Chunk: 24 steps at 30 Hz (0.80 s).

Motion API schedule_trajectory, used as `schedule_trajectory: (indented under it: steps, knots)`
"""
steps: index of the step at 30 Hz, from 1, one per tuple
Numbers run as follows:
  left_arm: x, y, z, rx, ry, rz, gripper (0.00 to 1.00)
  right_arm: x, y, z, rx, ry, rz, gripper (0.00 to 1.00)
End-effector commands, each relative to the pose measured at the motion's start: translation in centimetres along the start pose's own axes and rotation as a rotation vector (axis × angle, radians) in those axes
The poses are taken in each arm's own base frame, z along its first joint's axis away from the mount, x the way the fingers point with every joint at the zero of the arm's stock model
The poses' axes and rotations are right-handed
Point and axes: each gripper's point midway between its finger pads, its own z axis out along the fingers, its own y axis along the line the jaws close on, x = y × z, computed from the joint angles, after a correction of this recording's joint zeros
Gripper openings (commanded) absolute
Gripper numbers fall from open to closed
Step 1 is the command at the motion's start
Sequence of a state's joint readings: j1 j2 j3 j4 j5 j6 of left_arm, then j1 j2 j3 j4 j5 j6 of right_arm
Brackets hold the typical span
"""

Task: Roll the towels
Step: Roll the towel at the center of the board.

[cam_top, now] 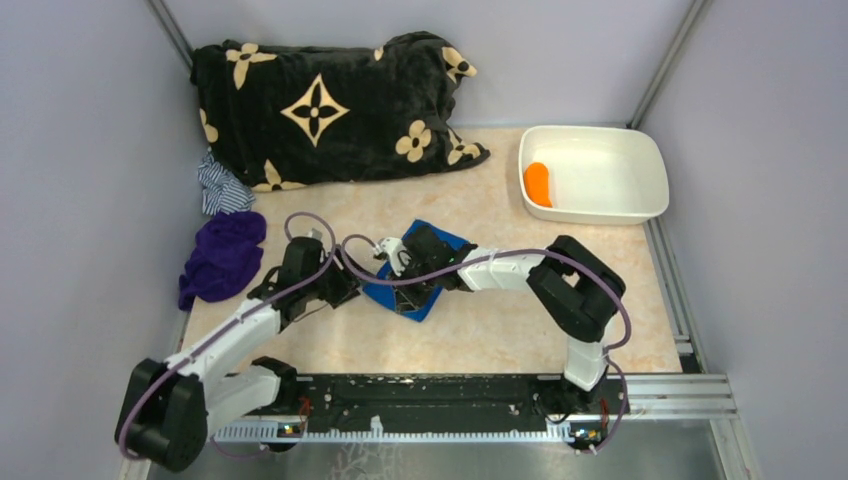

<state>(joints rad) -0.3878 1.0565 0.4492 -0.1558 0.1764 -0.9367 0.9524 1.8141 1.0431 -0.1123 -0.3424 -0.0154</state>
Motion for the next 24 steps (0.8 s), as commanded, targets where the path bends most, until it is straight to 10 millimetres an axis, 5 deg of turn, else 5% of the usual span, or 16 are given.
schedule_trajectory:
  steps: [1, 9, 18, 24]
  knots:
    - [1.2, 1.1, -1.0, -0.008, 0.017, -0.032, 0.68, -1.7, 3.7, -1.0, -0.397, -0.075, 0.202, 0.05]
    - [2.2, 0.5, -0.1, 0.056, 0.065, -0.068, 0.67, -0.3, 1.1, -0.6, -0.586, -0.076, 0.546, 0.04]
    - [1.4, 0.3, 2.8, 0.025, 0.085, -0.034, 0.60, 2.2, -0.3, 0.4, -0.535, -0.030, 0.683, 0.07]
    - [2.1, 1.9, 3.8, -0.042, 0.122, -0.042, 0.53, 2.0, -1.1, -1.0, -0.402, -0.027, 0.609, 0.32]
